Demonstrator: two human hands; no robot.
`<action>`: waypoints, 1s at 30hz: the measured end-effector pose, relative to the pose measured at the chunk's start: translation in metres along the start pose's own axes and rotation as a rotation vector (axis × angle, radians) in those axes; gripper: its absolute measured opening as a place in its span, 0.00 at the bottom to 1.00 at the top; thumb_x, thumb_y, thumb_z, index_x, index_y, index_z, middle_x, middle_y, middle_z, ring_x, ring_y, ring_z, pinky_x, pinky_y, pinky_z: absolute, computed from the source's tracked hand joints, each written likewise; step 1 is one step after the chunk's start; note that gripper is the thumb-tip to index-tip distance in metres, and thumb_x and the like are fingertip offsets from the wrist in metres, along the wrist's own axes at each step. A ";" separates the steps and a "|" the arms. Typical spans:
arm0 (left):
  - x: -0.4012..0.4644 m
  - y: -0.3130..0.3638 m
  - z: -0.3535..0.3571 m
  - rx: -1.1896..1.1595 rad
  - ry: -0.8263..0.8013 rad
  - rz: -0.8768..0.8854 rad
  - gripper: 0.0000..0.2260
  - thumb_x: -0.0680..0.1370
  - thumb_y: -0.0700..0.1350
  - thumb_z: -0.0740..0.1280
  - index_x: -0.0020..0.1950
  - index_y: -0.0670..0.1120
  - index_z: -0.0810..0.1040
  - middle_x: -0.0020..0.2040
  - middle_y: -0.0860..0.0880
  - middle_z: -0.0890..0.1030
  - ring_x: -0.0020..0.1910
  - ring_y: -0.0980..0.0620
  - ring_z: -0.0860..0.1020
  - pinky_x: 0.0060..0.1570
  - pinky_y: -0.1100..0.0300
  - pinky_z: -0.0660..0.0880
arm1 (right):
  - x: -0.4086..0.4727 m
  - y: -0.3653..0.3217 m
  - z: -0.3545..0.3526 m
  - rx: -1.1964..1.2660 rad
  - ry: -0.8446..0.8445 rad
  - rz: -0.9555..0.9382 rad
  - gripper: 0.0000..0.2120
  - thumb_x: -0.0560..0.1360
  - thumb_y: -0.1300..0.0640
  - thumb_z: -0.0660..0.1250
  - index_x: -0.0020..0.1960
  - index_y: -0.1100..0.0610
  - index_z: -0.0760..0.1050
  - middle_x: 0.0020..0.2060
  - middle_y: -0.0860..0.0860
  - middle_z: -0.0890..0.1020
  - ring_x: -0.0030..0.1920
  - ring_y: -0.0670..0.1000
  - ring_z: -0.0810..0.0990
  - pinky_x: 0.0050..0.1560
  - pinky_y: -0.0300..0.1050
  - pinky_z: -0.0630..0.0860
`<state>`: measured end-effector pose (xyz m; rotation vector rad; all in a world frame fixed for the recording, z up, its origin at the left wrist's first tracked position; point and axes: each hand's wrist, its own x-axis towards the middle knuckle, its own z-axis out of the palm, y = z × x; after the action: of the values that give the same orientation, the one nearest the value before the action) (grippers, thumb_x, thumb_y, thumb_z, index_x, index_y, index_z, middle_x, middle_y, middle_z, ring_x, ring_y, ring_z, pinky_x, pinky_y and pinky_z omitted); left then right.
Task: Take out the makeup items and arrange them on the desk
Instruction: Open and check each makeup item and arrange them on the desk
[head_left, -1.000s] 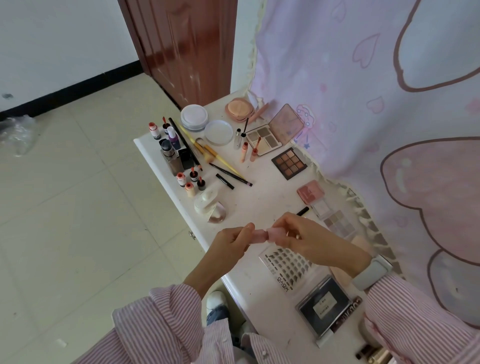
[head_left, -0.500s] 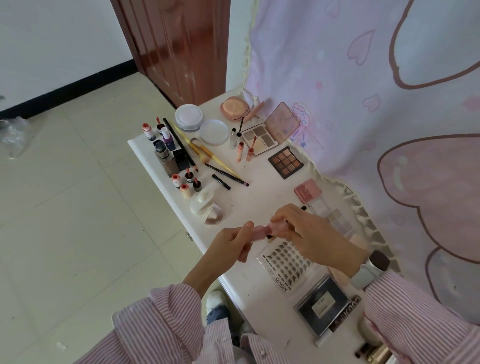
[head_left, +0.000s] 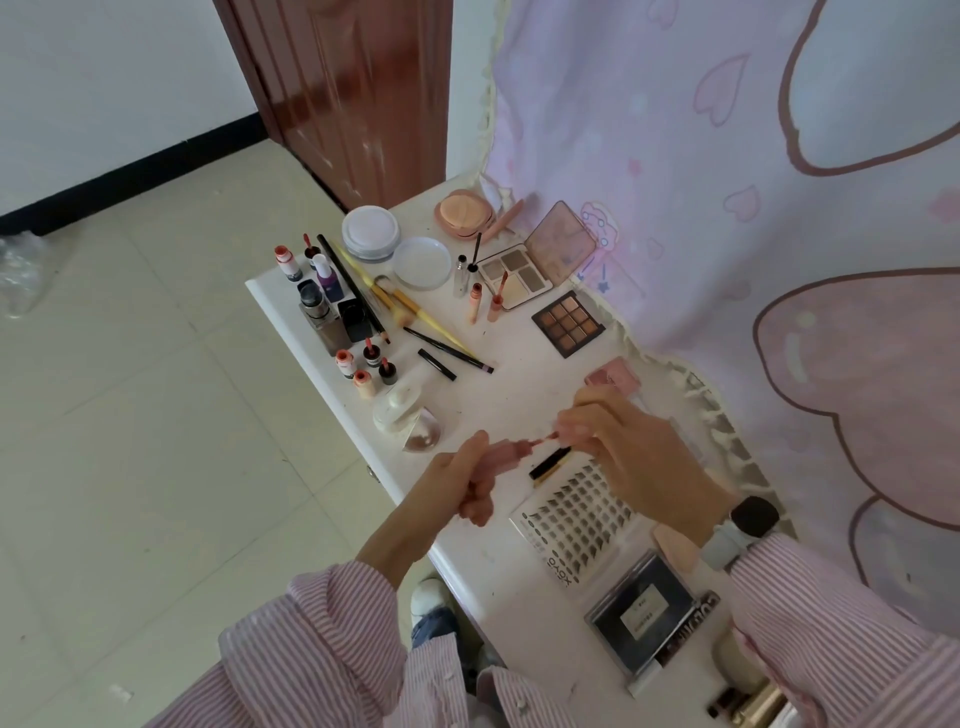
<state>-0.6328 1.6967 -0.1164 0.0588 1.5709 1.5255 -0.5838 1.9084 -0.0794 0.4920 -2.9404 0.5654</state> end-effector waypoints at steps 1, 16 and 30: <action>-0.001 -0.001 -0.004 -0.060 0.013 -0.015 0.21 0.79 0.57 0.53 0.45 0.51 0.83 0.24 0.55 0.63 0.24 0.55 0.66 0.33 0.63 0.69 | -0.002 0.006 -0.001 0.011 0.015 0.030 0.14 0.71 0.62 0.69 0.53 0.57 0.69 0.47 0.56 0.78 0.30 0.47 0.76 0.21 0.36 0.74; 0.036 0.002 0.023 -0.125 0.275 0.208 0.08 0.78 0.49 0.62 0.56 0.52 0.73 0.48 0.54 0.81 0.46 0.57 0.80 0.46 0.61 0.79 | 0.019 0.028 0.039 0.961 0.269 0.967 0.08 0.77 0.52 0.63 0.44 0.56 0.71 0.38 0.49 0.77 0.37 0.46 0.75 0.36 0.38 0.72; 0.114 0.024 0.033 0.413 0.916 0.362 0.10 0.75 0.49 0.68 0.54 0.47 0.80 0.49 0.52 0.82 0.52 0.51 0.74 0.51 0.56 0.72 | 0.067 0.058 0.070 0.414 0.274 0.898 0.08 0.75 0.50 0.65 0.49 0.53 0.70 0.36 0.40 0.74 0.33 0.38 0.71 0.36 0.22 0.66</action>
<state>-0.6917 1.7952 -0.1537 -0.1552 2.7143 1.5563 -0.6696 1.9132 -0.1531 -0.8728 -2.6272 1.2035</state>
